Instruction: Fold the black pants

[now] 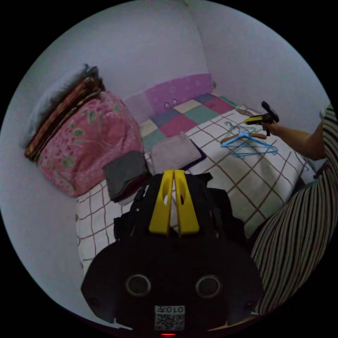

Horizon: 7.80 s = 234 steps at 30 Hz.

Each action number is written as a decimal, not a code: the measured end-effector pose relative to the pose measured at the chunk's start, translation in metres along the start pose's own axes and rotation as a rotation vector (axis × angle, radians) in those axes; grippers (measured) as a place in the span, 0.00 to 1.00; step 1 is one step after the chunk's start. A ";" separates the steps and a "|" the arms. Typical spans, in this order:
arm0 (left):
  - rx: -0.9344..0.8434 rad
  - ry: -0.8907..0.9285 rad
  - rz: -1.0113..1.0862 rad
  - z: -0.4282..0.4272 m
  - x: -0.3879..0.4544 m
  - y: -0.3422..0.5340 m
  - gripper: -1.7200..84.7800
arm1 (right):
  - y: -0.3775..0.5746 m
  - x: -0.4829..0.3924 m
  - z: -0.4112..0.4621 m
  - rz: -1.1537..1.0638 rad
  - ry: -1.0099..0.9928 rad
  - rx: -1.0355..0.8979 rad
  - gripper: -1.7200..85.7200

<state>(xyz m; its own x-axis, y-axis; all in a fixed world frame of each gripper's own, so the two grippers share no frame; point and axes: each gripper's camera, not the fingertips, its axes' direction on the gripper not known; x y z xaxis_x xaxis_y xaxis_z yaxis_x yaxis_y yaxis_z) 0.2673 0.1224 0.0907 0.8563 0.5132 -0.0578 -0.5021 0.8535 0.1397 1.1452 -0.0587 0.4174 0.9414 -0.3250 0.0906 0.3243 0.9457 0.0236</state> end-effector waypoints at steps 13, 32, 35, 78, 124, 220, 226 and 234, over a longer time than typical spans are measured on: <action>-0.166 -0.039 -0.106 0.011 -0.060 0.200 0.07 | 0.006 -0.297 0.008 -0.240 -0.390 0.008 0.09; -0.301 0.299 0.502 0.152 -0.100 0.356 0.17 | 0.122 -0.521 0.033 -0.119 -0.393 -0.313 0.16; -0.292 0.264 0.562 0.169 -0.094 0.364 0.18 | 0.135 -0.544 0.043 -0.129 -0.368 -0.365 0.18; -0.226 0.431 1.123 0.299 -0.113 0.380 0.19 | 0.058 -0.642 0.054 -0.004 -0.281 -0.344 0.08; -0.146 0.251 1.190 0.249 -0.145 0.364 0.16 | -0.023 -0.618 -0.016 0.035 -0.226 -0.405 0.08; -0.118 0.378 -0.798 0.096 -0.768 0.740 0.05 | -0.469 -1.306 -0.011 -0.768 -0.139 -0.036 0.09; -0.186 0.324 -0.846 0.130 -0.758 0.770 0.05 | -0.403 -1.221 -0.001 -0.690 -0.200 0.030 0.14; -0.187 0.347 -0.896 0.141 -0.747 0.802 0.05 | -0.209 -1.072 0.023 -0.490 -0.191 -0.197 0.16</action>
<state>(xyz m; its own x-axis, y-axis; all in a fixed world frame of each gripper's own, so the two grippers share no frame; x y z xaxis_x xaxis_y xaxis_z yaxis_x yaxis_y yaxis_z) -0.7579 0.4108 0.3851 0.8618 -0.3593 -0.3581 0.2797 0.9255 -0.2553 0.0658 0.0920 0.3386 0.6490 -0.7015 0.2946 0.7477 0.6596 -0.0766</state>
